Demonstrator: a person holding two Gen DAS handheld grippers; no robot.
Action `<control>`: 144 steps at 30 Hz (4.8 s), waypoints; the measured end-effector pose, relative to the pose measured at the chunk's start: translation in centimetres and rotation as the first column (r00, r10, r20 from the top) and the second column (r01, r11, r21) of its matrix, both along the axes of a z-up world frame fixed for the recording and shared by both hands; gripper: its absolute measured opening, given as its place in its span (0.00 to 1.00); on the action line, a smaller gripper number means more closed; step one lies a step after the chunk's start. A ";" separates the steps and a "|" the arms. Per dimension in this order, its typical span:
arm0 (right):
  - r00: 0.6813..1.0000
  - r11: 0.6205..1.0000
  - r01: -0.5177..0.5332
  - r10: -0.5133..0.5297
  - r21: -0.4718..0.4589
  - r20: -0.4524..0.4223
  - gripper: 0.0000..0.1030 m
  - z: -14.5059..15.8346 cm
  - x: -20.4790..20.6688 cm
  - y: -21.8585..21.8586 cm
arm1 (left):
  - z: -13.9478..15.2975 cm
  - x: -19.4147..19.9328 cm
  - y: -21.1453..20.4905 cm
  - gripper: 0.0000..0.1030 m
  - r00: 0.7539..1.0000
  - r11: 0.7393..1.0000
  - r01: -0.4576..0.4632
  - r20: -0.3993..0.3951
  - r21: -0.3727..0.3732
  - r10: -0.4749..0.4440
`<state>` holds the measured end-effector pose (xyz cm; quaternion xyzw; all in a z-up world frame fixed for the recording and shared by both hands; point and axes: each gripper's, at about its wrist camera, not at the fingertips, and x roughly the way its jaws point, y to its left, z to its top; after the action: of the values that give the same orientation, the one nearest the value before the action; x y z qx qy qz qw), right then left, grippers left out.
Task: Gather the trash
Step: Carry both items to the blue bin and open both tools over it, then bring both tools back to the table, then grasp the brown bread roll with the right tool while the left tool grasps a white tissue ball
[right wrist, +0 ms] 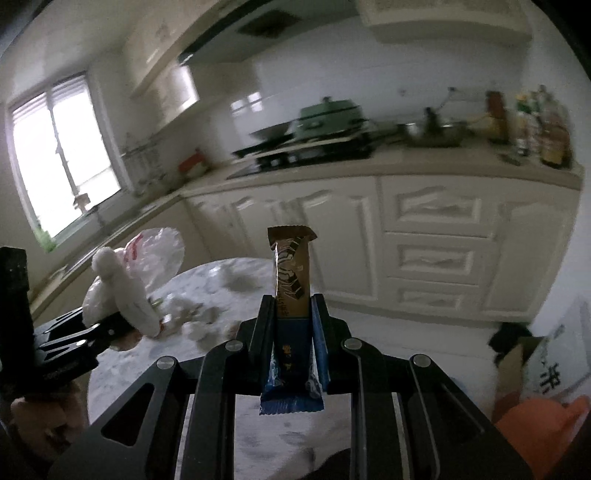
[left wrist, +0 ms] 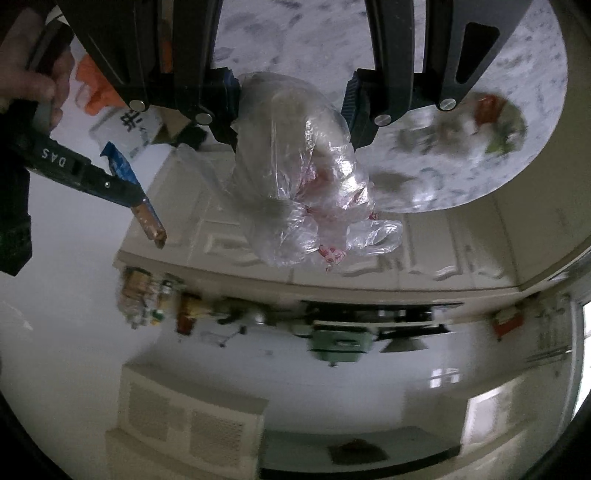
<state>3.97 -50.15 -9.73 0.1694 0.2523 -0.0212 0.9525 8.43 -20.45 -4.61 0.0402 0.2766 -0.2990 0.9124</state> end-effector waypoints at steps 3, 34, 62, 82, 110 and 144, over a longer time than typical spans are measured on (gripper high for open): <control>0.998 0.998 0.069 -0.069 0.006 -0.006 0.19 -0.4 -1.2 -2.9 | -0.4 1.4 -2.4 0.38 0.999 0.999 0.049 -0.018 0.005 -0.049; 0.865 0.895 0.406 -0.310 0.186 -0.394 0.19 -22.4 0.4 -24.7 | -17.6 19.7 -40.2 0.39 0.836 0.857 0.453 -0.450 0.246 -0.313; 0.797 0.819 0.544 -0.435 0.183 -0.419 1.00 -19.9 -3.6 -22.9 | -12.6 13.5 -35.2 0.99 0.918 0.880 0.340 -0.321 0.332 -0.234; 0.917 0.925 0.374 -0.358 0.064 -0.176 1.00 -4.2 -3.3 -9.1 | 3.4 1.8 -10.1 0.99 0.990 0.985 0.138 -0.034 0.105 -0.135; 0.987 0.988 -0.092 0.107 -0.124 0.120 1.00 7.1 0.6 17.5 | 9.8 -19.2 21.0 0.99 0.893 0.908 -0.410 0.164 -0.089 0.419; 0.923 0.979 -0.190 0.153 -0.073 -0.352 0.83 -11.5 16.8 15.8 | -0.4 -0.6 18.2 0.99 0.876 0.891 -0.447 -0.163 0.079 0.454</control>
<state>20.80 -34.34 -21.21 0.0898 0.4274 0.0194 0.8994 7.85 -2.24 -5.01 -0.0341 0.3641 -0.0753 0.9277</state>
